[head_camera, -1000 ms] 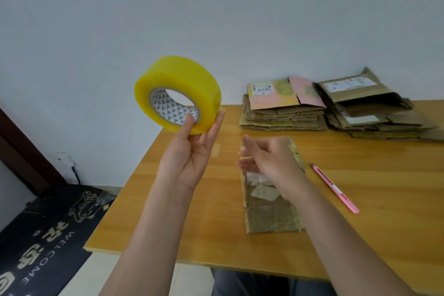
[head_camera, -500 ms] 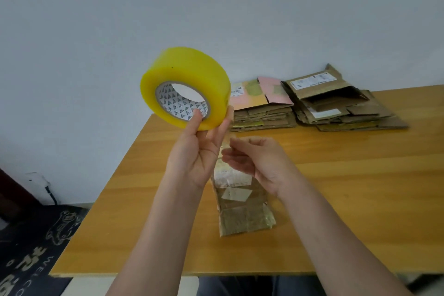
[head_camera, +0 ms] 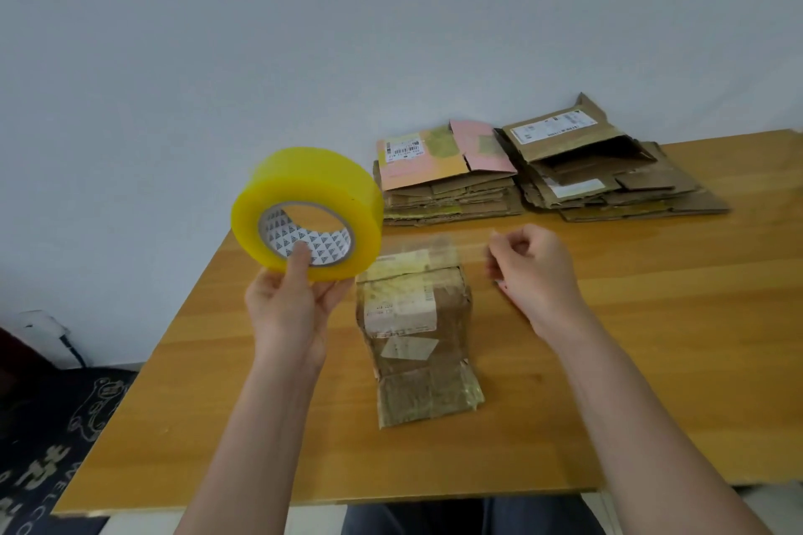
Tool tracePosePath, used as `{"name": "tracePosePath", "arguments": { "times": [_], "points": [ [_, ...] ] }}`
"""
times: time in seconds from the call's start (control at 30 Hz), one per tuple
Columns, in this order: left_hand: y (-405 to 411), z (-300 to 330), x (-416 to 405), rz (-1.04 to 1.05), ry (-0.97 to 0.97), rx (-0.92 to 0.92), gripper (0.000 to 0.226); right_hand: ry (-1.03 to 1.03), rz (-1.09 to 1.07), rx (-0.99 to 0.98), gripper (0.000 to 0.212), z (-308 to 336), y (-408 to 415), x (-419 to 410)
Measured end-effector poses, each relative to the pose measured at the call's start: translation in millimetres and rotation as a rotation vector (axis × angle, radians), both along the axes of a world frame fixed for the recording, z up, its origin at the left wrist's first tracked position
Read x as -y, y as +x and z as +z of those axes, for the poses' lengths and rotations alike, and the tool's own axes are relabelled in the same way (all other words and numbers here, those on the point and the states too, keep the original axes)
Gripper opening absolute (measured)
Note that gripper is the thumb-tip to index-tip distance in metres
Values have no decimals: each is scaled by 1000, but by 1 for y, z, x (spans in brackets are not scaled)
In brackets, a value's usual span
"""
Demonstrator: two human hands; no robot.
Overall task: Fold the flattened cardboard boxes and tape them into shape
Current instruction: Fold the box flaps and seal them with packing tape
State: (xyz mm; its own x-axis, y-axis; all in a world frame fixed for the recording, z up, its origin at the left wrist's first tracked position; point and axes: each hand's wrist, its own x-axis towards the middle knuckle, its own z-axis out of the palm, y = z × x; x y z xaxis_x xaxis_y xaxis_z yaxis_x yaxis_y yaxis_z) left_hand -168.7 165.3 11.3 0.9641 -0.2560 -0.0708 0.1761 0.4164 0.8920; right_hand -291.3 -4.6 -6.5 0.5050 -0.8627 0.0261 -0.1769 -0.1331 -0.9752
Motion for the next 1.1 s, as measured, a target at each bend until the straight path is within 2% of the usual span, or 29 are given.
{"name": "tracePosePath", "arguments": {
  "times": [0.17,0.33,0.77,0.97,1.1],
  "points": [
    [4,-6,0,7,-9,-35,4,158,27,76,20,-11,6,2],
    [4,-13,0,20,-49,-51,4,129,40,53,22,-21,11,5],
    [1,-30,0,49,-43,-123,4,252,33,-50,15,-44,27,11],
    [2,-40,-2,66,-40,-164,5,263,122,-125,19,-43,31,7],
    [3,-45,-3,52,-41,-167,7,338,152,-90,24,-44,27,6]
  ]
}}
